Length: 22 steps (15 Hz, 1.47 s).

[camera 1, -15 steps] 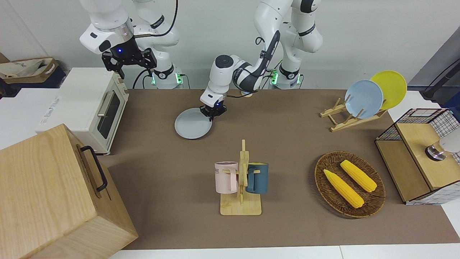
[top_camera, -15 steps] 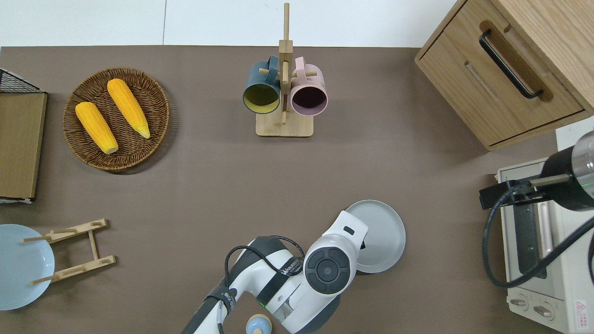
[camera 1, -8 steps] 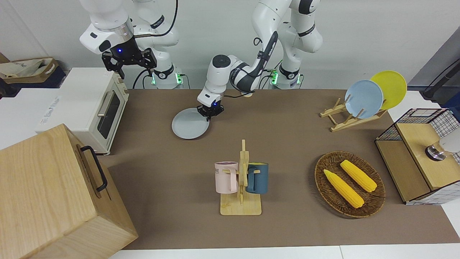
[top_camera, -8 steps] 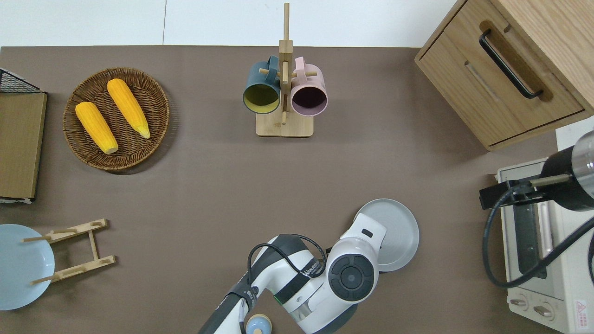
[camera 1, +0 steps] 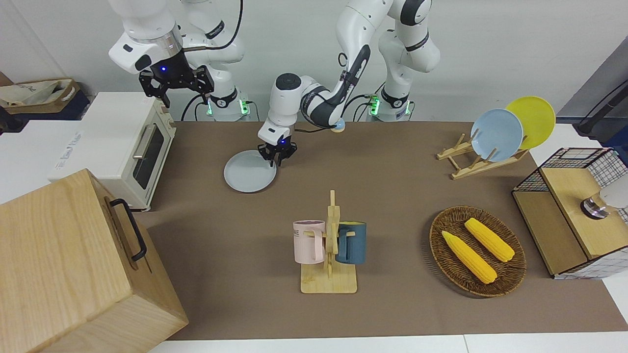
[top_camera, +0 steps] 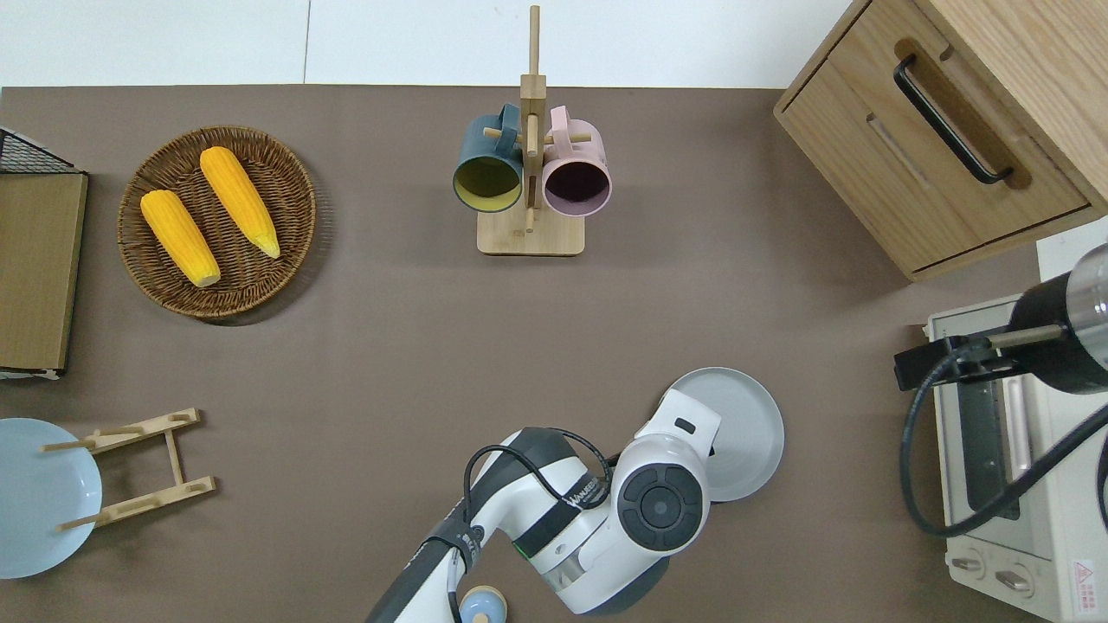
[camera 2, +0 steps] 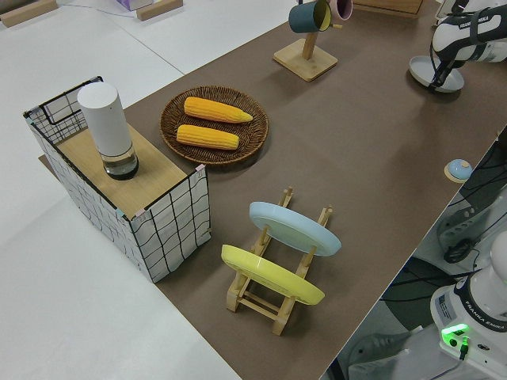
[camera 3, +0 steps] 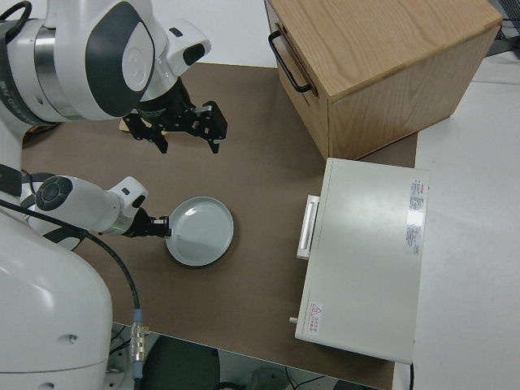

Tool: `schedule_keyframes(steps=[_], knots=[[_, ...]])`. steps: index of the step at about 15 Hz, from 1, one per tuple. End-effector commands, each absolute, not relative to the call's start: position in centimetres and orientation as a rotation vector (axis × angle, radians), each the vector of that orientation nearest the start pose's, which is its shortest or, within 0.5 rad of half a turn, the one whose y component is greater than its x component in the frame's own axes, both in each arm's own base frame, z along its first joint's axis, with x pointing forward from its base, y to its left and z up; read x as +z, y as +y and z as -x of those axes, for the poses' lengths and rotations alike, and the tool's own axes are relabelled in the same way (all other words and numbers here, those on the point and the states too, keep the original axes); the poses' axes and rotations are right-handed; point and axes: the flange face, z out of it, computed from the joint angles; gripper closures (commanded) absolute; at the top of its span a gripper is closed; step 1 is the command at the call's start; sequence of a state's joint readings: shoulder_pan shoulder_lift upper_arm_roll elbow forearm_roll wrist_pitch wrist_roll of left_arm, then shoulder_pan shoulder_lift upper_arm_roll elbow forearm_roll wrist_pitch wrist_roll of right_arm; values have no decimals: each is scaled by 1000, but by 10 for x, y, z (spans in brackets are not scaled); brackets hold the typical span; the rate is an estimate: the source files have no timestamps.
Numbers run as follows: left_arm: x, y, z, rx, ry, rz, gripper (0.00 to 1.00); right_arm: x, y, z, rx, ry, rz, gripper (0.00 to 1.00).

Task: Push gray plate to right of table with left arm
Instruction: 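Continue pushing the gray plate with the left gripper toward the toaster oven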

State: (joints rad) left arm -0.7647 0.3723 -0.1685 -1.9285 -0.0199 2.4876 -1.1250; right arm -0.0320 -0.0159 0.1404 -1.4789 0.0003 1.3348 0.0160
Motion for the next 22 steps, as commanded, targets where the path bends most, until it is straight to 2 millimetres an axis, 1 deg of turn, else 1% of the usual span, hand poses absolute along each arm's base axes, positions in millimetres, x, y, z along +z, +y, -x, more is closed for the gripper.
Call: schedule_keyframes(steps=[1,2,4,5,6,9,10,13,16,18,20,22], knots=[[323,-506,-394,-66,-380,3289,53,660,56,-518,208,-119,3140,17],[325,-506,-393,-67,-379,3290,9,660,57,-518,208,-121,3140,17],[330,-495,-398,-63,-373,3279,9,660,57,-518,208,-124,3139,17],[334,-488,-397,-60,-336,3275,7,660,57,-518,208,-121,3140,17],[337,-481,-392,-57,-281,3275,7,660,57,-518,208,-124,3139,17],[347,-451,-384,-40,-158,3282,7,660,57,-518,208,-124,3139,17],[353,-441,-385,-24,-160,3289,7,660,57,-518,208,-121,3140,17],[377,-413,-391,75,-76,3262,7,660,57,-518,208,-124,3139,17],[406,-384,-395,134,-9,3237,5,660,56,-518,208,-121,3139,17],[422,-362,-400,170,23,3215,5,660,57,-518,208,-124,3139,17],[437,-334,-408,205,68,3196,5,660,57,-518,208,-124,3139,17],[454,-299,-417,246,116,3185,5,660,57,-518,208,-124,3139,17]])
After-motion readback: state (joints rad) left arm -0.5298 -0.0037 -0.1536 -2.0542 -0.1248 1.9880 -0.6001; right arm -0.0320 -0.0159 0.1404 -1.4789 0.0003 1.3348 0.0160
